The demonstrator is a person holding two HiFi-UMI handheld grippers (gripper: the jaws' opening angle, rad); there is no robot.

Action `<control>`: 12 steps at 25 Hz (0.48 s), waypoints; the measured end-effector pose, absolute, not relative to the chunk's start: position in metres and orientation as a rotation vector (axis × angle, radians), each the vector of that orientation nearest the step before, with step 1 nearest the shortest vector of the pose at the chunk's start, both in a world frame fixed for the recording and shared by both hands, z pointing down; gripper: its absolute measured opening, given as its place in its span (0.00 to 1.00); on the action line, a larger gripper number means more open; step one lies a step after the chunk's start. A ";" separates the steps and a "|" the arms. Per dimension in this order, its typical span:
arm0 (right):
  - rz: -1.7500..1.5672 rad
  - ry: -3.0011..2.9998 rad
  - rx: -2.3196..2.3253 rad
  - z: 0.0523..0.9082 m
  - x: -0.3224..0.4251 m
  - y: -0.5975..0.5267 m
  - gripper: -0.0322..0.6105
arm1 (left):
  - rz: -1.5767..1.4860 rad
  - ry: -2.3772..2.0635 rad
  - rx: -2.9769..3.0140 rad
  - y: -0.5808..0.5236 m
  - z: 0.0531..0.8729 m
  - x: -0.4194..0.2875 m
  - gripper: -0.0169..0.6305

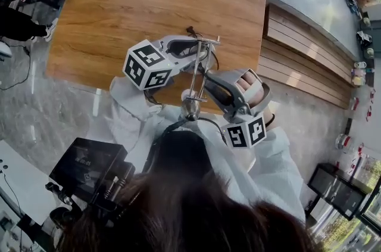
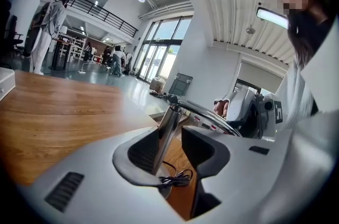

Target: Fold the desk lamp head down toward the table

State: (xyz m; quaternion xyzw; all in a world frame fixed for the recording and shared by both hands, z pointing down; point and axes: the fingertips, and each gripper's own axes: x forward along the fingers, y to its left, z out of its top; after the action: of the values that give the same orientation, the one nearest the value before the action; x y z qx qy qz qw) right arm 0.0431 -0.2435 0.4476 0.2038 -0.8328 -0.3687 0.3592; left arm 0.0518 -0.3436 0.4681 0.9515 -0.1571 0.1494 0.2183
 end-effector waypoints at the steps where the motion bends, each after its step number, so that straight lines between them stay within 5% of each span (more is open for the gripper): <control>1: -0.981 -2.137 0.529 0.452 0.044 -0.245 0.26 | 0.422 -0.440 2.644 -0.344 0.469 0.052 0.23; 12: -1.152 -2.040 0.470 0.470 0.046 -0.246 0.25 | 0.461 -0.416 2.696 -0.340 0.469 0.052 0.18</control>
State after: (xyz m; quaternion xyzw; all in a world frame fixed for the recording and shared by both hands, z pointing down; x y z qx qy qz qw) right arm 0.0457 -0.2462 0.4702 0.1830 -0.7940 -0.4485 0.3674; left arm 0.0524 -0.3401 0.4687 0.9574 -0.1478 0.1638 0.1863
